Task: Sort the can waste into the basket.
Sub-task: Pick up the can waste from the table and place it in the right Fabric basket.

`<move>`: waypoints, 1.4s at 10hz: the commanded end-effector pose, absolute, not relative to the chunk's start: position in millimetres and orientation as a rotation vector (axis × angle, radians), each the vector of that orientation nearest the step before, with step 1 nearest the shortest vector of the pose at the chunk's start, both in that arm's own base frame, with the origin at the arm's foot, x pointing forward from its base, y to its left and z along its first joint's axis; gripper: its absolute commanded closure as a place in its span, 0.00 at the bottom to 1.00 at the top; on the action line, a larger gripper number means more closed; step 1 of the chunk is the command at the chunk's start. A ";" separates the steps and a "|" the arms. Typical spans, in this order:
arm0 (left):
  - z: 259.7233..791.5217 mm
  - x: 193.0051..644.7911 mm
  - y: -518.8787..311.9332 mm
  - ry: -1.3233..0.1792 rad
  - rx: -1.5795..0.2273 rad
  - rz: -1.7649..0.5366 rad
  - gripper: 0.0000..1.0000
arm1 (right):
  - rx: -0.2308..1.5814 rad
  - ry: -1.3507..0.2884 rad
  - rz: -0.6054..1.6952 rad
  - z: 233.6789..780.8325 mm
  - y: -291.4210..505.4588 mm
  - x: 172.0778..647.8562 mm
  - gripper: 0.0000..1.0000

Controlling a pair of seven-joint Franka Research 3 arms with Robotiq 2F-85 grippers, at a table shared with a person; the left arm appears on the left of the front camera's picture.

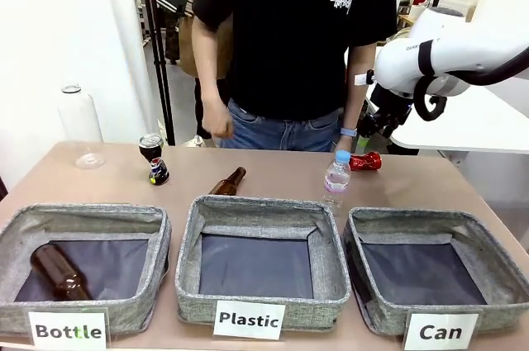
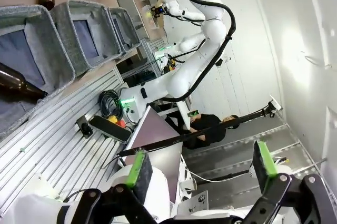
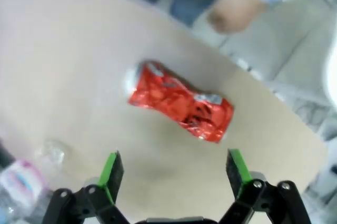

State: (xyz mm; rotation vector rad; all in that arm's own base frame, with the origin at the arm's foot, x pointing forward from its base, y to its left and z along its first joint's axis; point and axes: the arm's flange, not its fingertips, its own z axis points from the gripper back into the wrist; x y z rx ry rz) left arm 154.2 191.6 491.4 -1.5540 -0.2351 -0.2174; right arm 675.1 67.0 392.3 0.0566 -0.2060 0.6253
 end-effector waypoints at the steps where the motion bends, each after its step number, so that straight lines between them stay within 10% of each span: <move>1: 481.0 175.1 159.3 -0.153 -1.679 -0.249 0.00 | 0.091 -0.202 1.012 395.0 54.6 681.9 0.00; 7: 420.9 220.8 57.4 0.174 -1.755 -0.278 0.00 | 0.020 -0.208 1.923 366.2 47.6 724.0 0.00; 10: 376.6 236.3 54.3 0.210 -1.519 -0.119 0.00 | 0.034 -0.242 1.678 358.7 49.4 738.5 0.00; 14: 407.7 245.3 68.6 0.212 -1.664 -0.211 0.00 | -0.031 -0.180 1.729 345.7 57.0 729.7 0.00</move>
